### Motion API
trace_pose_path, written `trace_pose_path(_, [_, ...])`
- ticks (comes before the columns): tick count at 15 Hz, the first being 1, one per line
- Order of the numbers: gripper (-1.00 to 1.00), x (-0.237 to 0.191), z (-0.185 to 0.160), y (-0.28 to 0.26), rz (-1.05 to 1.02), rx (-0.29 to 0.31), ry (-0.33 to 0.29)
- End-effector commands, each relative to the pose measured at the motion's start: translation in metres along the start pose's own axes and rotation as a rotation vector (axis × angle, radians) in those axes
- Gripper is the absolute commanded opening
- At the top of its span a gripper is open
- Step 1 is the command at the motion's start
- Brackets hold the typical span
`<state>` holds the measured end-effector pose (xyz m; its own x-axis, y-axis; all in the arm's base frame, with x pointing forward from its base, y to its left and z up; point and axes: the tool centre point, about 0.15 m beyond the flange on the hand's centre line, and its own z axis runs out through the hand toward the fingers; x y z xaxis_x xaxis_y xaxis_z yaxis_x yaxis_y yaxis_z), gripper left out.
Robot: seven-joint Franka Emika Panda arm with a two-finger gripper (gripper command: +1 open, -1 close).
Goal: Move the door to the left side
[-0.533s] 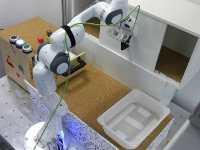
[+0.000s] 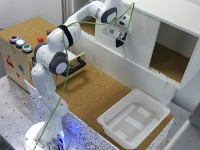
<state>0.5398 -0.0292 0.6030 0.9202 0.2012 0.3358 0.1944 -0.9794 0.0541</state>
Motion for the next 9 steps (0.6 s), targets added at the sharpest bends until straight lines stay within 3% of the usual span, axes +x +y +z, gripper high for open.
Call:
trace_pose_path(1, [-1.0,-0.017,0.02,-0.068,-0.018,-0.114,0.079])
trace_pose_path(9, [-1.0,-0.008,0.016,-0.147,-0.055,-0.104,0.081])
